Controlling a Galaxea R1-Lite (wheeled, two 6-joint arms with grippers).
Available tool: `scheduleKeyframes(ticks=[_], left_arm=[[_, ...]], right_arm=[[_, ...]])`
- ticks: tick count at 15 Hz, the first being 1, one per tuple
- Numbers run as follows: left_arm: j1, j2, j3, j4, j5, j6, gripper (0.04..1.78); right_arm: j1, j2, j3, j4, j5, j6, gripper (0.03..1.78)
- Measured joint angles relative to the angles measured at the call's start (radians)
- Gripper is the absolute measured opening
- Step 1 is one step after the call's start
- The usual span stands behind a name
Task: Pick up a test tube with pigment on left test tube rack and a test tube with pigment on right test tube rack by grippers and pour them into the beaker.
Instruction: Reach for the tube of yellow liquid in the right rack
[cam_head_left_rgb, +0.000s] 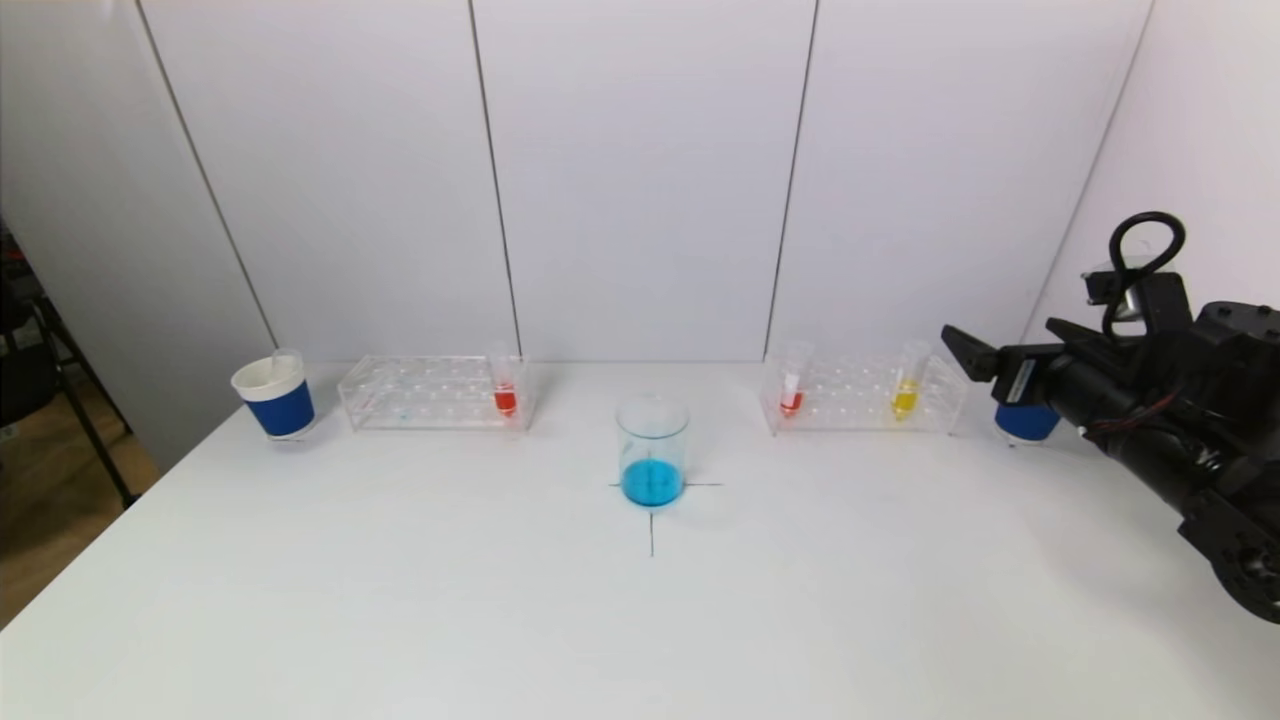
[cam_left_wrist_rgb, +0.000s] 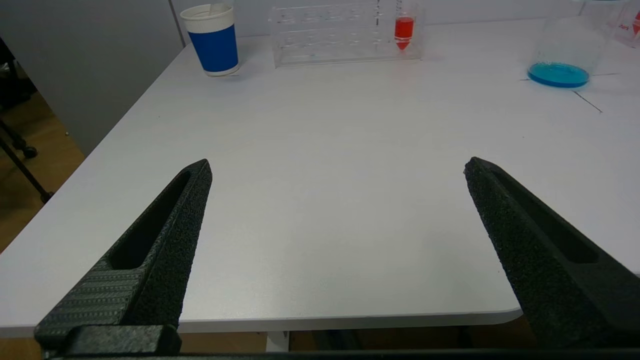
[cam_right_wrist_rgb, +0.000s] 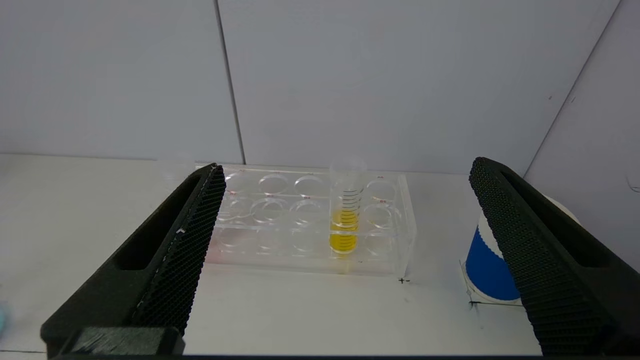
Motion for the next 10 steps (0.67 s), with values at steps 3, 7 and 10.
scheduleKeyframes(ticks=[3,7,10], left_arm=[[0.000,0.000,0.000,0.000,0.000,0.000,1.76],[0.000,0.000,0.000,0.000,0.000,0.000,1.76],[0.000,0.000,0.000,0.000,0.000,0.000,1.76]], right_arm=[[-0.002,0.112,-0.019,-0.086,-0.001,0.001,1.77],[-0.004,0.234,-0.051,-0.158,-0.014,0.001,1.77],[-0.004,0.307,-0.074,-0.202,-0.019,-0.001,1.77]])
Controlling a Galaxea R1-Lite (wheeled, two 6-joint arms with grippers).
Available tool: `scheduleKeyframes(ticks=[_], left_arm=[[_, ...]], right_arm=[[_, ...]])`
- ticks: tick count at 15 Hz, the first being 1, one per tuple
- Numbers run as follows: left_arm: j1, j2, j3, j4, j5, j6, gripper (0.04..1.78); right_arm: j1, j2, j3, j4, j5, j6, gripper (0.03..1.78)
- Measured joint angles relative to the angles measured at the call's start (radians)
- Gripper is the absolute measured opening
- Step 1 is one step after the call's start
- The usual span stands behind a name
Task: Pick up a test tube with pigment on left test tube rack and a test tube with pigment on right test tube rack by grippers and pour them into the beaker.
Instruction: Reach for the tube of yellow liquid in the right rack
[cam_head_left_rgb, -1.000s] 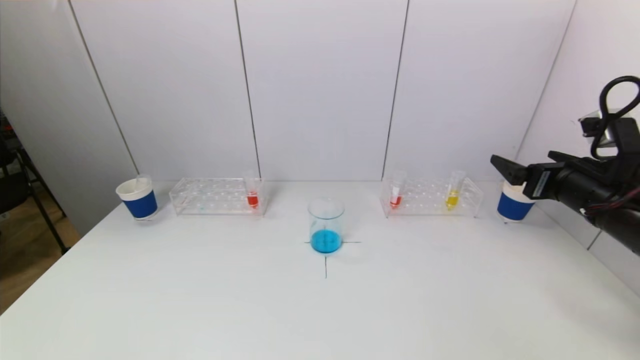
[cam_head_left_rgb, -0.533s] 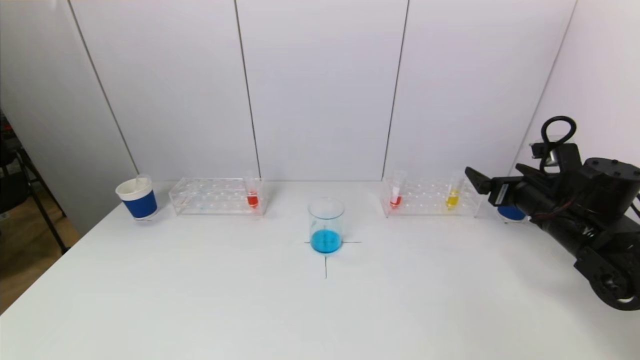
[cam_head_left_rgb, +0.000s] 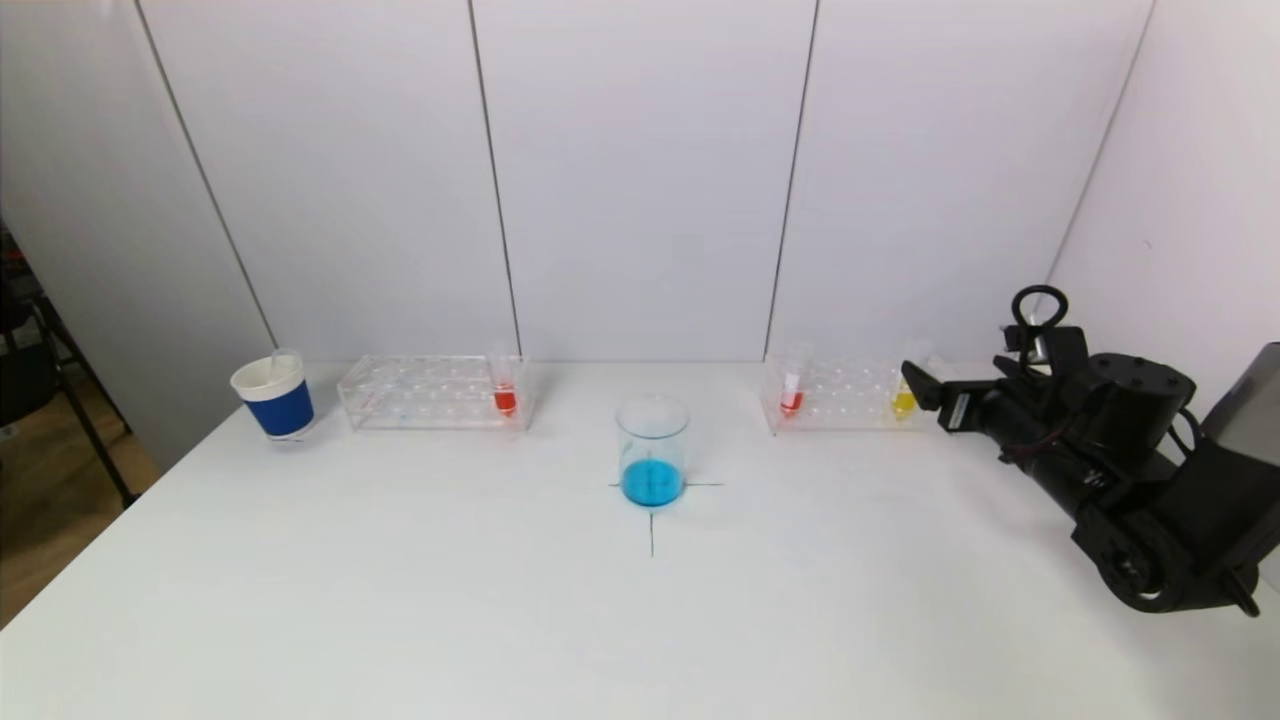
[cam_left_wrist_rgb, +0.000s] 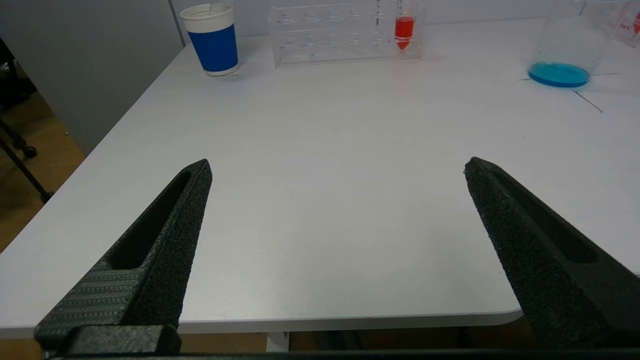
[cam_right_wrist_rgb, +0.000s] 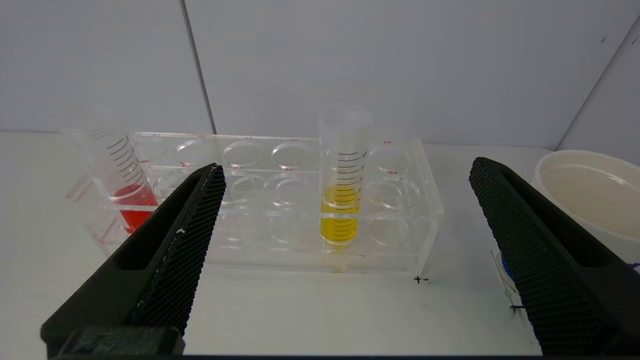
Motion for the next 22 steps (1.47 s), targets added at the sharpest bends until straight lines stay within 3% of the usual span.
scheduleKeyframes(ticks=[22], left_arm=[[0.000,0.001,0.000,0.000,0.000,0.000,1.76]], right_arm=[[-0.008,0.186,-0.193,0.000,-0.007,0.000,1.77]])
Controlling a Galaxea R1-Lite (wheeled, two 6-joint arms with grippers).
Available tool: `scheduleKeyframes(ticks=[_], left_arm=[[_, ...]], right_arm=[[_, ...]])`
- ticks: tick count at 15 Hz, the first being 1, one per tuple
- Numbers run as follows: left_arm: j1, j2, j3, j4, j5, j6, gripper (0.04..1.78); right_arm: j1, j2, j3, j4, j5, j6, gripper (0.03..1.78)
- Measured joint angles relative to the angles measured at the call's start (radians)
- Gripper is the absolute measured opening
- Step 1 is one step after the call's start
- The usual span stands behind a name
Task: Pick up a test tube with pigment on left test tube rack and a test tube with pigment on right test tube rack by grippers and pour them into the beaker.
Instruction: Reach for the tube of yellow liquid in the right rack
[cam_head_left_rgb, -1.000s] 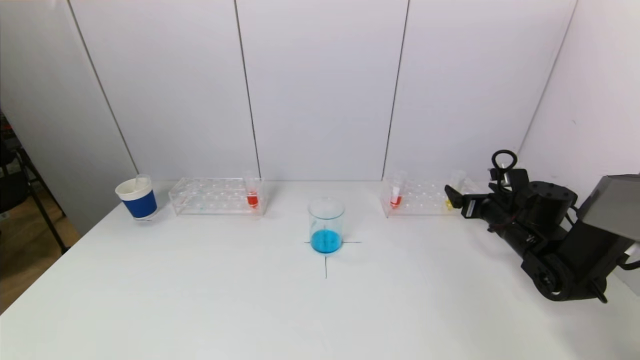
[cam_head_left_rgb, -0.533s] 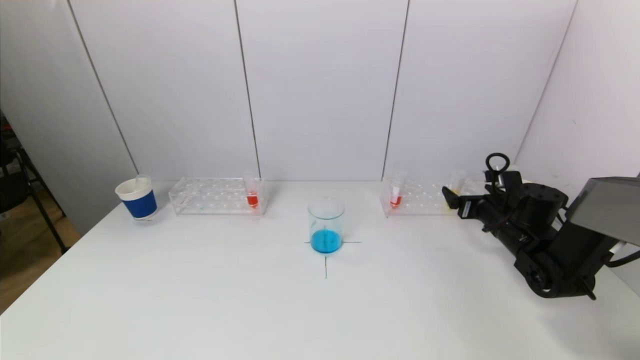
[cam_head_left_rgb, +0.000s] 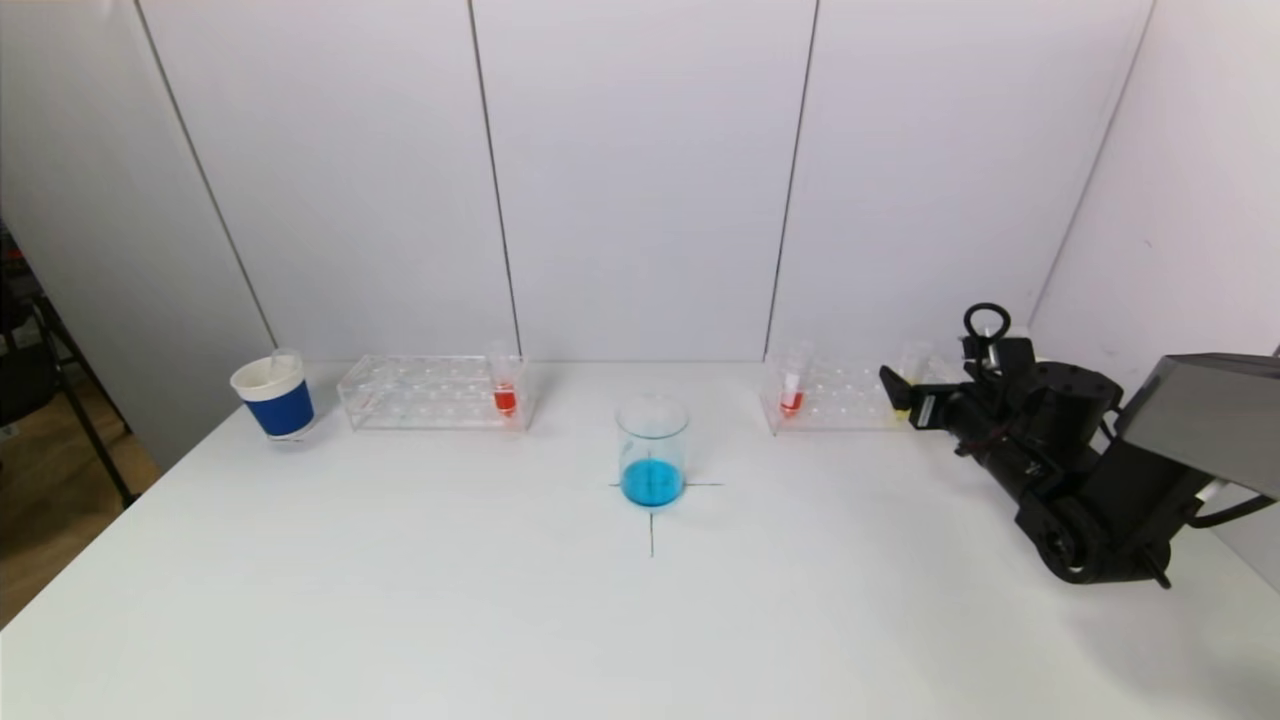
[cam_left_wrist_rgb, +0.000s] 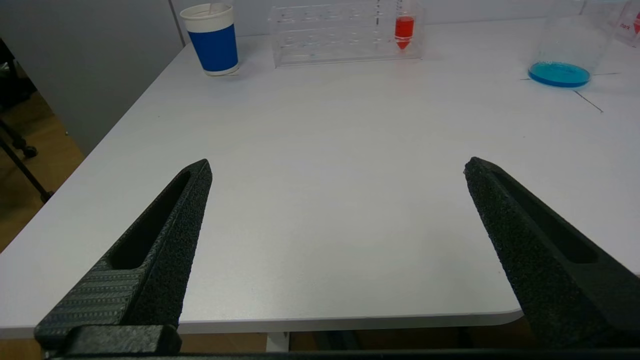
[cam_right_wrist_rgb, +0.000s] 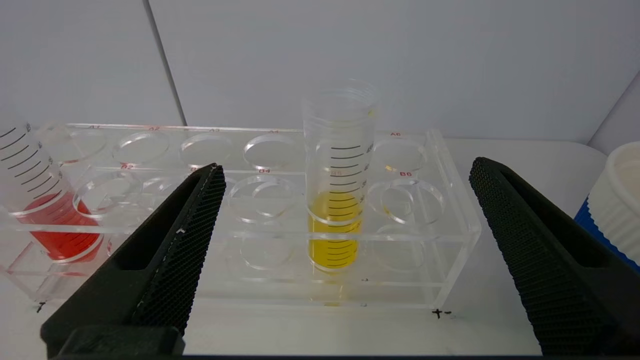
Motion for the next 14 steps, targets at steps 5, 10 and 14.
scheduleKeyframes(ticks=[5,10,14], left_arm=[[0.000,0.000,0.000,0.000,0.000,0.000,1.76],[0.000,0.000,0.000,0.000,0.000,0.000,1.76],[0.000,0.000,0.000,0.000,0.000,0.000,1.76]], right_arm=[[-0.002,0.029,-0.056,0.004,-0.005,0.000,1.77],[-0.001,0.059,-0.101,0.008,-0.006,0.000,1.77],[-0.001,0.076,-0.133,0.017,-0.006,-0.001,1.77]])
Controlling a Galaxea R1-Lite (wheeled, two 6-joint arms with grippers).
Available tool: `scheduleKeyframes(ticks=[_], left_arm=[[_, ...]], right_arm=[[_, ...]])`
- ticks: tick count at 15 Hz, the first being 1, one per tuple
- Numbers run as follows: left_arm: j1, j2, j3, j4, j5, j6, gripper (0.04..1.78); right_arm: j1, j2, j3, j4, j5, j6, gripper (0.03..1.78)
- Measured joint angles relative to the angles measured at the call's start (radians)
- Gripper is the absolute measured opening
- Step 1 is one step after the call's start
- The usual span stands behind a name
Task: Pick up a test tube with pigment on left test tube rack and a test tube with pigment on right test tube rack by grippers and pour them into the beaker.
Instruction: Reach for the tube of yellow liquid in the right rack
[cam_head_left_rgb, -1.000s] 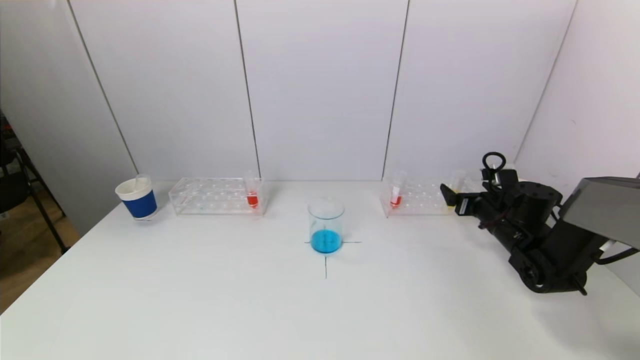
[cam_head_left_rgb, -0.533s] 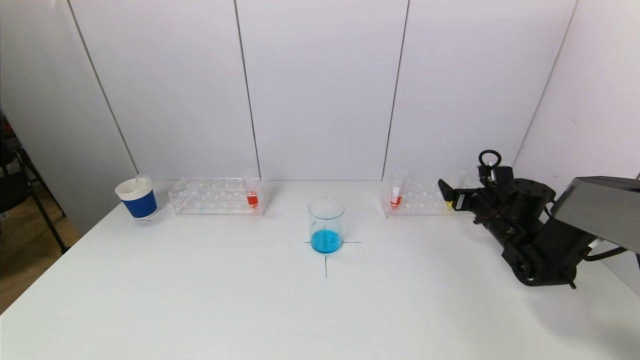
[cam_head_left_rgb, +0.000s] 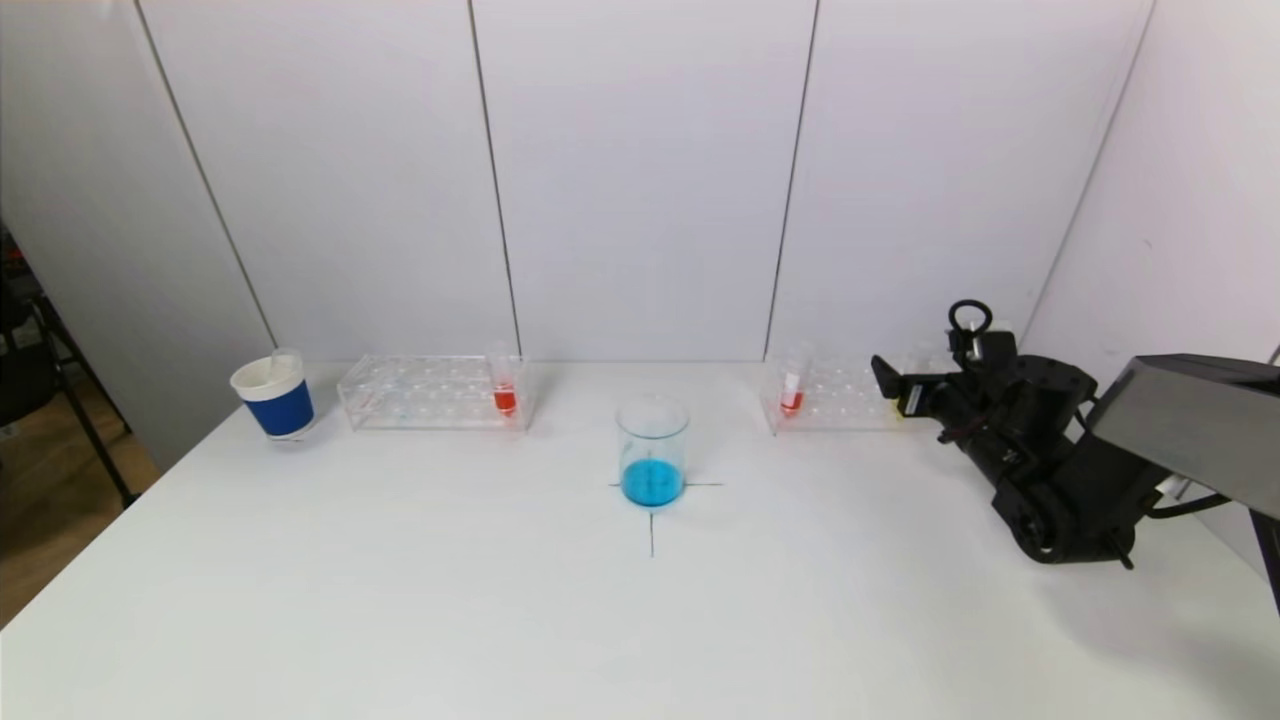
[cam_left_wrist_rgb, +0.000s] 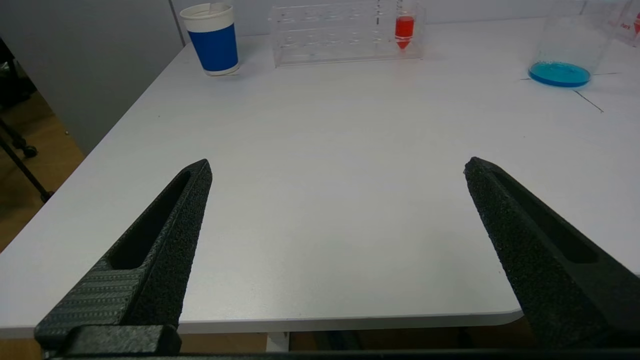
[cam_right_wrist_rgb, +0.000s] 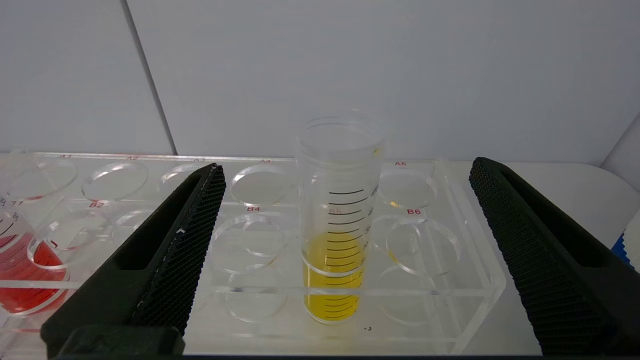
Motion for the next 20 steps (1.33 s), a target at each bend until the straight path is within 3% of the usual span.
scheduleKeyframes(ticks=[20], left_arm=[[0.000,0.000,0.000,0.000,0.000,0.000,1.76]], right_arm=[[0.000,0.039,-0.070,0.033,0.000,-0.001,1.77]])
